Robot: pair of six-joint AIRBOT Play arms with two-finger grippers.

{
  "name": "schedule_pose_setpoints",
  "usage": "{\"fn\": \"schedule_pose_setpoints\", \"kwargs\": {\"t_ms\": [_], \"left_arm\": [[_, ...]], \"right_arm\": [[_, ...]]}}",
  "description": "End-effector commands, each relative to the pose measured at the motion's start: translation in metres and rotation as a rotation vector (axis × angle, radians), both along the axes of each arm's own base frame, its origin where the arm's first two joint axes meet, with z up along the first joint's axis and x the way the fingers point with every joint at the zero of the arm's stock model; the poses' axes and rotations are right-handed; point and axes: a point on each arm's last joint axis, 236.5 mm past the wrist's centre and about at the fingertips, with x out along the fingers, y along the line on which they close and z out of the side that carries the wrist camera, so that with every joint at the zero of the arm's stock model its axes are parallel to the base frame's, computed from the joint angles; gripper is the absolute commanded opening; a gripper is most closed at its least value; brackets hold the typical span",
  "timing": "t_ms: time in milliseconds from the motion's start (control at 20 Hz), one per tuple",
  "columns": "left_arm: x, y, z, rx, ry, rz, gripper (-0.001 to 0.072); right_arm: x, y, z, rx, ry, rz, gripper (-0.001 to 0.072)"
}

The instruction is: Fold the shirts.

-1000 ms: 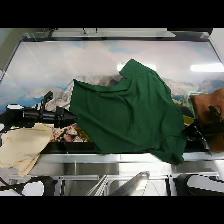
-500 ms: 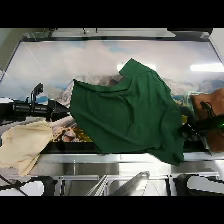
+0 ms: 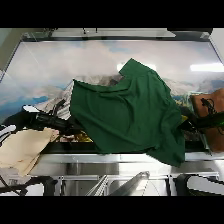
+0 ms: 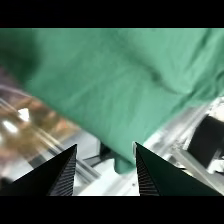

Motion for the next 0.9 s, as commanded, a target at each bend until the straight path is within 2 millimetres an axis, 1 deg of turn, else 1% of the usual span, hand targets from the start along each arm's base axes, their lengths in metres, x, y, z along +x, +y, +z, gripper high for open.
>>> {"fn": "schedule_pose_setpoints", "kwargs": {"t_ms": [0,100,150,300,350,400,450,500,550,600,650,700,750,800,850], "left_arm": [[-0.005,-0.021,-0.017,0.075,-0.041,-0.045,0.0389],[-0.011,-0.028,-0.020,0.091,-0.037,-0.071,0.0389],[-0.009,-0.029,-0.022,0.105,-0.044,-0.069,0.0389],[0.008,-0.031,-0.027,0.134,-0.085,-0.003,0.0379],[0.010,-0.035,-0.026,0.124,-0.088,0.005,0.0231],[0.008,-0.038,-0.022,0.111,-0.087,-0.010,0.0015],[0.005,-0.042,-0.014,0.088,-0.080,-0.042,0.0031],[0.002,-0.048,0.000,0.047,-0.067,-0.082,0.0031],[0.001,-0.053,0.018,0.003,-0.067,-0.121,0.0031],[0.004,-0.059,0.048,-0.059,-0.090,-0.154,0.0031],[0.010,-0.068,0.088,-0.152,-0.146,-0.178,0.0030],[0.017,-0.073,0.136,-0.255,-0.218,-0.190,0.0030],[0.023,-0.076,0.193,-0.364,-0.317,-0.195,0.0030],[0.026,-0.074,0.254,-0.465,-0.434,-0.189,0.0030],[0.026,-0.068,0.317,-0.554,-0.563,-0.174,0.0031]], "right_arm": [[0.000,0.001,0.001,0.006,0.000,0.000,0.0018],[0.000,0.001,0.001,0.006,-0.001,0.000,0.0018],[0.001,0.001,0.001,0.006,-0.002,-0.001,0.0018],[0.006,0.005,0.005,0.029,-0.017,-0.019,0.0018],[0.005,0.006,0.006,0.032,-0.015,-0.016,0.0018],[0.004,0.007,0.007,0.041,-0.010,-0.010,0.0018],[0.003,0.008,0.010,0.047,-0.010,-0.005,0.0017],[0.005,0.010,0.015,0.051,-0.025,-0.001,0.0017],[0.011,0.013,0.028,0.069,-0.070,0.008,0.0017],[0.020,0.017,0.047,0.094,-0.128,0.012,0.0017],[0.032,0.021,0.077,0.124,-0.213,0.020,0.0017],[0.046,0.024,0.113,0.148,-0.322,0.026,0.0017],[0.060,0.028,0.164,0.175,-0.471,0.027,0.0017],[0.070,0.029,0.220,0.189,-0.638,0.022,0.0017],[0.077,0.030,0.292,0.188,-0.858,0.000,0.0017]]}}
